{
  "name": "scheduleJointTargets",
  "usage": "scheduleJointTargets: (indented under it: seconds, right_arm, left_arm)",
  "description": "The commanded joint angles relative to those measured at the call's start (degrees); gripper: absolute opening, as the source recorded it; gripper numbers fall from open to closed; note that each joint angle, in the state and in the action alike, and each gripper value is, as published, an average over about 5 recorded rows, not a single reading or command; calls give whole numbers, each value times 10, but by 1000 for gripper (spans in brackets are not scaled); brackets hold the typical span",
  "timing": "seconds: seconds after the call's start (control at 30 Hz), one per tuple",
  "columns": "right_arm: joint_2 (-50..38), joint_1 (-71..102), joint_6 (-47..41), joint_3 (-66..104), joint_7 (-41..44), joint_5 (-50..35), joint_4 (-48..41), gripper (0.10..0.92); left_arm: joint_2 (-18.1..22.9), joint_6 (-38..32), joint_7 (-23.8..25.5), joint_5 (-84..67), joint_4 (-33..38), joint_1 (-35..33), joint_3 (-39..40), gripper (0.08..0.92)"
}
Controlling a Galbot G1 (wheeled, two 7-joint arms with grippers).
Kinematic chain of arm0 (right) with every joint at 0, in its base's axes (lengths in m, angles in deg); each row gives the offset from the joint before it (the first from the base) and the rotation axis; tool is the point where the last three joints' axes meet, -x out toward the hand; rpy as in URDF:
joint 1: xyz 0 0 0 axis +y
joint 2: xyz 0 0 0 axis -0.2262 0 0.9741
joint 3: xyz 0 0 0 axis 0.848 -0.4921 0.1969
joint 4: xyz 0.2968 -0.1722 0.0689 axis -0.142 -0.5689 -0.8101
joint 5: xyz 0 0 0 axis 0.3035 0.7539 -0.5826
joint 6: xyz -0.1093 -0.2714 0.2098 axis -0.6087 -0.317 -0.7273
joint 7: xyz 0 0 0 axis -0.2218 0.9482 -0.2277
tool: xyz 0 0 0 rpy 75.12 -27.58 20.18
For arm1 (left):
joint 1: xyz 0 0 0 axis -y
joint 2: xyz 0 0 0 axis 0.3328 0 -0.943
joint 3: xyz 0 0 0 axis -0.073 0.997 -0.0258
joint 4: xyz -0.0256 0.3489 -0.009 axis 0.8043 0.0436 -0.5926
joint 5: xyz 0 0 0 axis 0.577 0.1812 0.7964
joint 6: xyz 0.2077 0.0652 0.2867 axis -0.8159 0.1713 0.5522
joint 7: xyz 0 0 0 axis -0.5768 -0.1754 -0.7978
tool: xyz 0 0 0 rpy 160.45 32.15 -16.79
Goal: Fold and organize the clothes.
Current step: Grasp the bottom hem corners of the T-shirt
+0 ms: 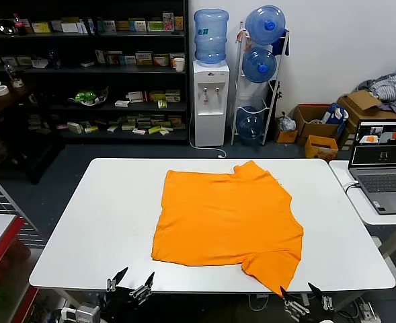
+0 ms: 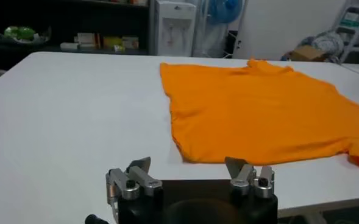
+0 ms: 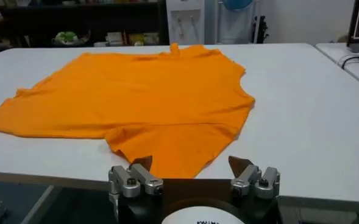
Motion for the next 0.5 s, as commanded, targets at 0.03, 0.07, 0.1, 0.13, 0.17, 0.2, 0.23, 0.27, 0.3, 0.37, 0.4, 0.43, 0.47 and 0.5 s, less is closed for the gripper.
scheduleJointTargets:
  seconds: [0.03,0.07,0.1,0.13,0.17,0.2,0.23,0.27,0.3,0.37,0.4,0.43,0.47,0.5]
  right_arm:
    - [1,2,4,2,3,2,-1,823]
    - [1,0,4,1,2,2,0,823]
    - [1,-4,4,-1,1,1,0,823]
    - [1,-9,4,-2,-1,1,-1,823]
    - [2,-17,3,-5,-5,-2,-3,823]
    - [3,-26,3,-8,-9,-5,-6,823]
    - [4,-36,2,-11,-13,-8,-9,823]
    - [4,-47,-1,-14,-17,-12,-13,823]
    - [5,-60,-5,-18,-23,-17,-18,823]
    - [6,-84,-17,-25,-34,-24,-27,823]
    - [6,-94,-23,-28,-40,-28,-31,823]
    - [6,-103,-30,-30,-46,-32,-34,823]
    - [6,-110,-36,-32,-53,-36,-37,823]
    - [5,-115,-41,-33,-58,-39,-40,823]
  left_arm:
    - [1,1,8,11,-1,0,-1,823]
    - [1,1,9,13,-2,2,0,823]
    - [0,1,12,15,-4,5,0,823]
    - [0,1,14,16,-6,9,1,823]
    - [-1,2,17,16,-10,14,2,823]
    - [-1,2,20,14,-14,21,3,823]
    - [-2,3,24,12,-20,30,5,823]
    - [-1,3,28,9,-27,40,7,823]
    - [-1,3,31,5,-36,51,10,823]
    - [-1,7,34,-4,-52,74,15,823]
    - [-2,10,34,-8,-60,85,18,823]
    - [-3,12,34,-12,-68,95,22,823]
    - [-4,15,34,-15,-75,104,26,823]
    - [-5,17,33,-19,-83,112,30,823]
